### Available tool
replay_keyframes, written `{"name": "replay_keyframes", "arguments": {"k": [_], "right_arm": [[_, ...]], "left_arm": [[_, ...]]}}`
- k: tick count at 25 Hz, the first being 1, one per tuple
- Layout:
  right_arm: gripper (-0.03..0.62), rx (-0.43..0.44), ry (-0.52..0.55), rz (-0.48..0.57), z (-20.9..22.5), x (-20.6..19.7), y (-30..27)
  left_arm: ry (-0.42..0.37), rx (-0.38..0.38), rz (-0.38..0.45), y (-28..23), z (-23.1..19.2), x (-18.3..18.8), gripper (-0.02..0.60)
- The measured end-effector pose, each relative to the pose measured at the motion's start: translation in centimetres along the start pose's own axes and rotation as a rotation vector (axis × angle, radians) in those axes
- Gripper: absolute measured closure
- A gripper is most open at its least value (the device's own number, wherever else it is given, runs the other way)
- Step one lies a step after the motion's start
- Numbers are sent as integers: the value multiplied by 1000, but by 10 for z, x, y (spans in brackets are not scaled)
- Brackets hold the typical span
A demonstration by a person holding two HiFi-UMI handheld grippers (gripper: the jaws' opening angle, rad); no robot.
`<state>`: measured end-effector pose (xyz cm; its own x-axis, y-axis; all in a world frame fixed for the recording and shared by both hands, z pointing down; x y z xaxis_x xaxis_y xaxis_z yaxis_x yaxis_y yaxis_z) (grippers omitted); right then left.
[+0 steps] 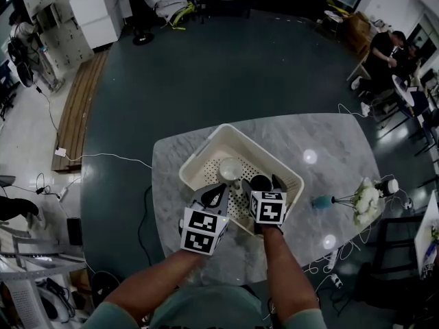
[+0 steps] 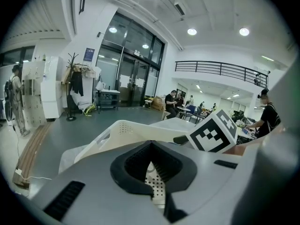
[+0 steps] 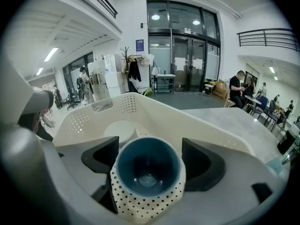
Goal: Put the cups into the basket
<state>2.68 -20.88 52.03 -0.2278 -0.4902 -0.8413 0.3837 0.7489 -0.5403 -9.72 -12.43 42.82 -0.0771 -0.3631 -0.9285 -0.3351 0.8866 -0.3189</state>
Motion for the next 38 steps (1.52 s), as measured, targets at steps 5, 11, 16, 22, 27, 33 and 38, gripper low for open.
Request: {"name": "replay_keyframes", "arguments": {"k": [5,11,16,22,27,33,38], "right_arm": [[198,-1,-7,54,-6,15,19],[200,-15,-4,158,-14,40,60],[201,-27,-30,207,-21,44,98],[203,-35,-69,259,-46,30,141],[356,-75,-100,291,-68,10,180],[560,-136,-111,273,-87,-18,214],[577,-155,-114,242,-108,-37,236]], "left_arm": [[-5,-16,18,5,5,5,575],[-13,-34,37,18,15,10,575],[-27,-44,40,34,21,5,575],[-76,-62,56,59,22,-1,575],[-75,-84,36,83,26,-15,574],[-104,-144,33,110,37,-26,575],[-116,-226,37,137,53,-35,575]]}}
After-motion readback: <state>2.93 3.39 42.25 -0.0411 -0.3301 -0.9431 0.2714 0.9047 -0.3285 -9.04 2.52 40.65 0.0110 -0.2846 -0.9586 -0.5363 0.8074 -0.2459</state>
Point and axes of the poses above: the fingertips, and each gripper's own axes: y backward along the fingers, z to its right, x out of its top, the point moved 3 cm from there along y, backward along the fingers, and after that the axes turned 8 degrees about z, right-handed, at the moved point
